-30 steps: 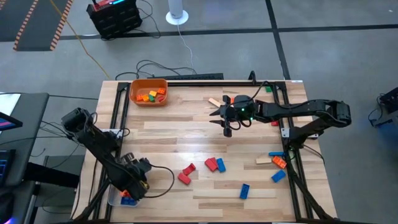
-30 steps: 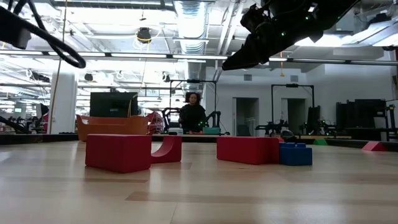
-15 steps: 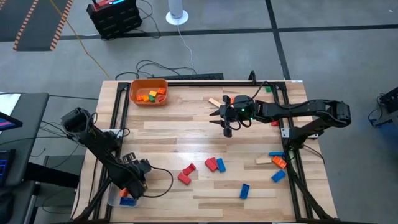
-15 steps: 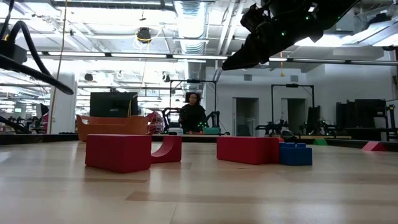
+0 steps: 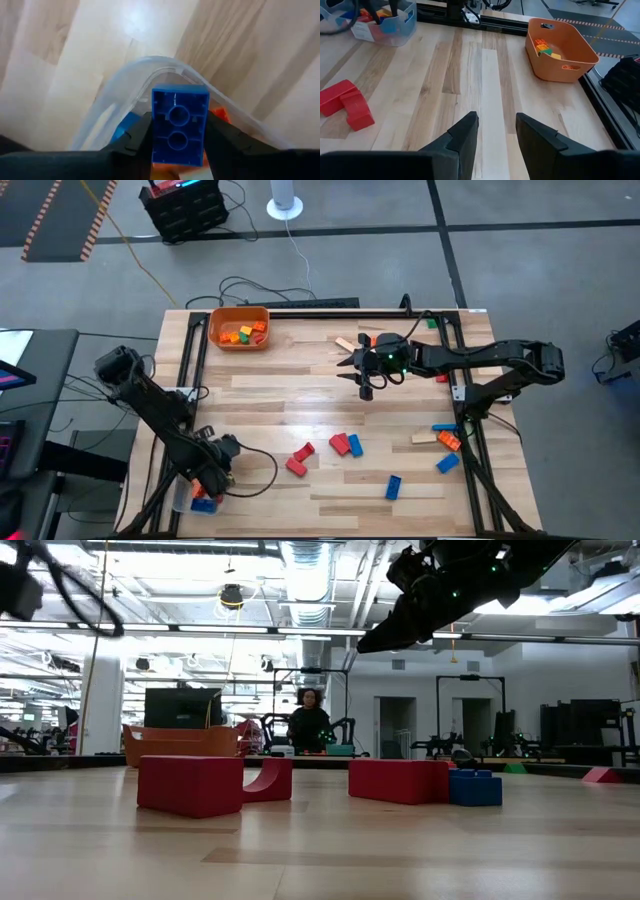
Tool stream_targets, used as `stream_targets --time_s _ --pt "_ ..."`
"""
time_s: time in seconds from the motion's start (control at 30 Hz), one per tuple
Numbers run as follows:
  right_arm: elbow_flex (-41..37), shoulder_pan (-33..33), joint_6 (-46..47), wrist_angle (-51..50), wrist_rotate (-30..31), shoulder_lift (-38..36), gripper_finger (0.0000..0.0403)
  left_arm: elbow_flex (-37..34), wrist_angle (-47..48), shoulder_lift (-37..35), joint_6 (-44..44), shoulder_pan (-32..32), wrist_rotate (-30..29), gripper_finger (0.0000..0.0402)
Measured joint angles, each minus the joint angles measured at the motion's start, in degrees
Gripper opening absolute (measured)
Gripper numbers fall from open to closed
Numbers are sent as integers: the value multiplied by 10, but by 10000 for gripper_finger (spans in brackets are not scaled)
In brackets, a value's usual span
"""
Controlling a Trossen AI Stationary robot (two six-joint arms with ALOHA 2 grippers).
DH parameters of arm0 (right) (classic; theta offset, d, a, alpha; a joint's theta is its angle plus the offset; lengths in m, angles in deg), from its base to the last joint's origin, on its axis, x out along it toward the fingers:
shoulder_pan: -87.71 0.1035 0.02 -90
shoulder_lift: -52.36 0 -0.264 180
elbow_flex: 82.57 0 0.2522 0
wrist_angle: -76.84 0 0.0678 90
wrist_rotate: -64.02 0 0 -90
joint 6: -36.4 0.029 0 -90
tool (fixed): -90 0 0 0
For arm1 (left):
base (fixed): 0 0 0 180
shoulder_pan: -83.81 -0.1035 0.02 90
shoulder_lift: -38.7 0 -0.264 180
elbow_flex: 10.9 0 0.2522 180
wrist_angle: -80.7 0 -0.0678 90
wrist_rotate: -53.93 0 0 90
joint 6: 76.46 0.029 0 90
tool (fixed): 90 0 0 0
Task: Sort blocks by size
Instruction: Put the small blue game piece into the orange bin
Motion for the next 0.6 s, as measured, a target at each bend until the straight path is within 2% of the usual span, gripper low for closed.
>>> stream_targets --time_s 0.23,0.33,0.6 --pt "0 0 3 -1 0 0 164 2 -1 -110 -41 4 -25 132" --pt "0 0 3 -3 0 0 164 2 -3 -166 -42 14 -75 134" --pt "0 -2 5 0 0 0 164 3 15 -325 4 5 -260 136"
